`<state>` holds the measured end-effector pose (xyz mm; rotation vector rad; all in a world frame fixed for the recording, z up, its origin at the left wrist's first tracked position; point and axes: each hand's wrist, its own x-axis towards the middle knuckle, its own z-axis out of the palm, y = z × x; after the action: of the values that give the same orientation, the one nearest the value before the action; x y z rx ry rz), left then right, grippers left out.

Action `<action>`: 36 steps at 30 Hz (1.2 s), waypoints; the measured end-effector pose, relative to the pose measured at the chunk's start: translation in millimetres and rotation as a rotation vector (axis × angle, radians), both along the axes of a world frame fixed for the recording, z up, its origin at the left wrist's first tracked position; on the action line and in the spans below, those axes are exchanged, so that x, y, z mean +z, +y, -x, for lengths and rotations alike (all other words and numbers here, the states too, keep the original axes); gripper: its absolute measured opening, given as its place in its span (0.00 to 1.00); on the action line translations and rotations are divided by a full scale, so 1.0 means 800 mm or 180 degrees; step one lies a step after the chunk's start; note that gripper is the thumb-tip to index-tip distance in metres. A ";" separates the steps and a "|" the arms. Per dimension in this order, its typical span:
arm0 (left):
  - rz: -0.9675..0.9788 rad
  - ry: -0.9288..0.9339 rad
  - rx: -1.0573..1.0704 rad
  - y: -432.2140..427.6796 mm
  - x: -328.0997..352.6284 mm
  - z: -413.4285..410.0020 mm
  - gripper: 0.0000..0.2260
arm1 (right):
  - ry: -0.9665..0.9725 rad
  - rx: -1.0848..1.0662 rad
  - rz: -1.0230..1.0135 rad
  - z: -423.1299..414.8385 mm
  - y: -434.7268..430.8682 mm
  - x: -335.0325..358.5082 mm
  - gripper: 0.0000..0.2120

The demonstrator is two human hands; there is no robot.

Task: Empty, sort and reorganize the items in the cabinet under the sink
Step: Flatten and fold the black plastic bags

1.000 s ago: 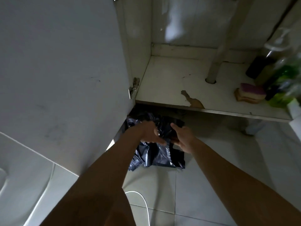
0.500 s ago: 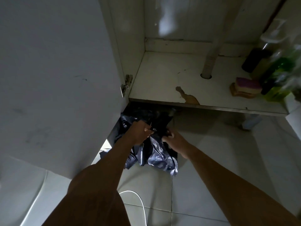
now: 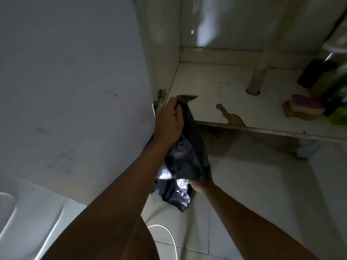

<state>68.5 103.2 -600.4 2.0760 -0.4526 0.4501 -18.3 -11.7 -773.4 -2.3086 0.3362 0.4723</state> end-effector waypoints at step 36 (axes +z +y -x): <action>-0.0830 0.0506 -0.1852 -0.202 0.220 0.041 0.10 | -0.2513 -0.0947 -0.1107 0.046 -0.270 0.382 0.24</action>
<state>35.7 -58.7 -424.2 2.0792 -1.0203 -0.1247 -54.9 -227.9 -467.4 -1.8783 0.1757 -0.4930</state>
